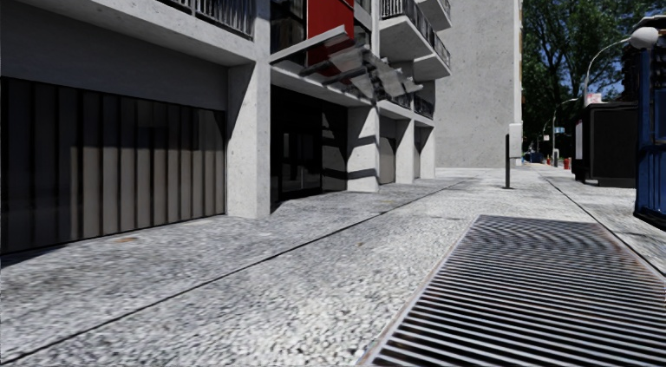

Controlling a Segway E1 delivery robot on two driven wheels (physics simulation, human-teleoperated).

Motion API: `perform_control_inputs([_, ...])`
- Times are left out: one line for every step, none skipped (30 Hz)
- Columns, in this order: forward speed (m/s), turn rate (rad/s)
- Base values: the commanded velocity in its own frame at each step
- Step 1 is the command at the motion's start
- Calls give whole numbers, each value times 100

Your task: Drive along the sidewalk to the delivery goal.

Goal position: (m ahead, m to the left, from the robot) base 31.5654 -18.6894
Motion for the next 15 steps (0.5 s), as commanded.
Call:
perform_control_inputs([200,-63])
perform_control_inputs([200,-63])
perform_control_inputs([200,-63])
perform_control_inputs([200,-63])
perform_control_inputs([200,-63])
perform_control_inputs([200,-63])
perform_control_inputs([200,-63])
perform_control_inputs([200,-63])
perform_control_inputs([200,-63])
perform_control_inputs([200,-63])
perform_control_inputs([200,-63])
perform_control_inputs([200,-63])
perform_control_inputs([200,-63])
perform_control_inputs([200,-63])
perform_control_inputs([200,-63])
